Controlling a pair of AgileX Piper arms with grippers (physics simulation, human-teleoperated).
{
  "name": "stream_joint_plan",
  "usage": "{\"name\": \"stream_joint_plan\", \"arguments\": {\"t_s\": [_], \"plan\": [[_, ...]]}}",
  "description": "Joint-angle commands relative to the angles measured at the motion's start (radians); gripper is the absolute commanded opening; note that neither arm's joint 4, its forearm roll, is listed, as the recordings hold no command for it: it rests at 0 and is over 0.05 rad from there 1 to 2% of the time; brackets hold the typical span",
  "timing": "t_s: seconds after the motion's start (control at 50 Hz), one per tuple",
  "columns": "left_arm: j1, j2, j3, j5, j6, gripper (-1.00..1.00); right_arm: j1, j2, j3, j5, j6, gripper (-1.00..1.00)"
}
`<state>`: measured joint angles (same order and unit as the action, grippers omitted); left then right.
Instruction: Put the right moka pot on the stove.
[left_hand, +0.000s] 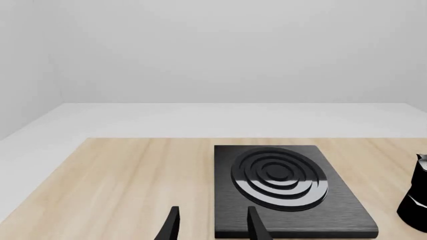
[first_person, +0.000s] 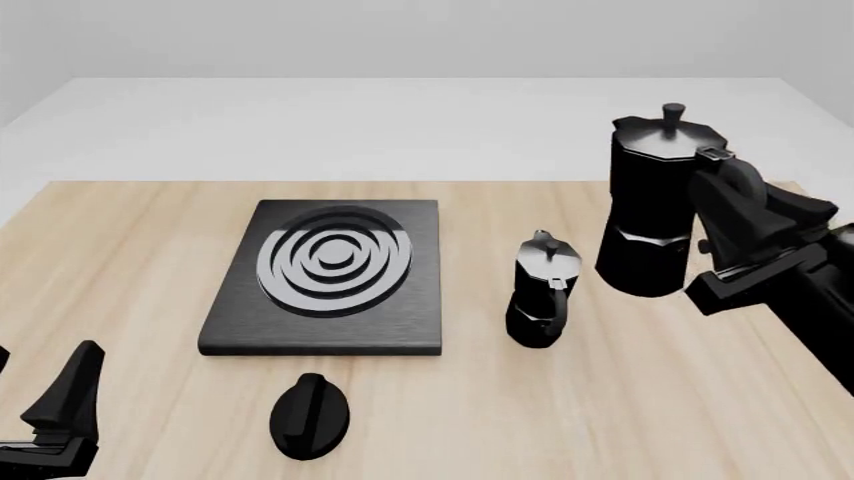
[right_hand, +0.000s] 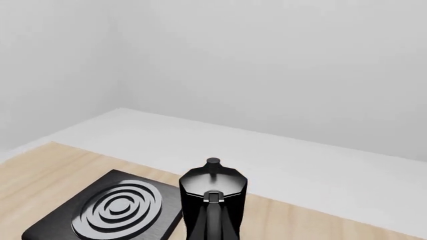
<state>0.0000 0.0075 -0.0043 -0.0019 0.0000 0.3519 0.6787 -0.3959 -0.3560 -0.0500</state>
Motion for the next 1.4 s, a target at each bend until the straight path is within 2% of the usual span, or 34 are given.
{"name": "stream_joint_plan", "arguments": {"t_s": [0.02, 0.08, 0.1, 0.24, 0.32, 0.54, 0.86, 1.08, 1.4], "plan": [[0.0, 0.0, 0.0, 0.0, 0.0, 1.0, 0.096, 0.147, -0.046, -0.191, 0.007, -1.0], [0.0, 0.0, 0.0, 0.0, 0.0, 1.0, 0.109, 0.177, -0.048, -0.224, 0.007, -1.0], [0.0, 0.0, 0.0, 0.0, 0.0, 1.0, 0.134, 0.213, -0.051, -0.27, 0.012, -1.0], [0.0, 0.0, 0.0, 0.0, 0.0, 1.0, 0.184, 0.31, -0.056, -0.388, 0.005, -1.0], [0.0, 0.0, 0.0, 0.0, 0.0, 1.0, 0.186, 0.396, -0.075, -0.461, 0.006, -1.0], [0.0, 0.0, 0.0, 0.0, 0.0, 1.0, 0.225, 0.55, -0.116, -0.584, 0.024, -1.0], [0.0, 0.0, 0.0, 0.0, 0.0, 1.0, 0.279, 0.771, -0.234, -0.692, 0.032, -1.0], [0.0, 0.0, 0.0, 0.0, 0.0, 1.0, 0.315, 0.905, -0.31, -0.714, 0.017, -1.0], [0.0, 0.0, 0.0, 0.0, 0.0, 1.0, 0.329, 1.082, -0.44, -0.702, 0.032, -1.0]]}}
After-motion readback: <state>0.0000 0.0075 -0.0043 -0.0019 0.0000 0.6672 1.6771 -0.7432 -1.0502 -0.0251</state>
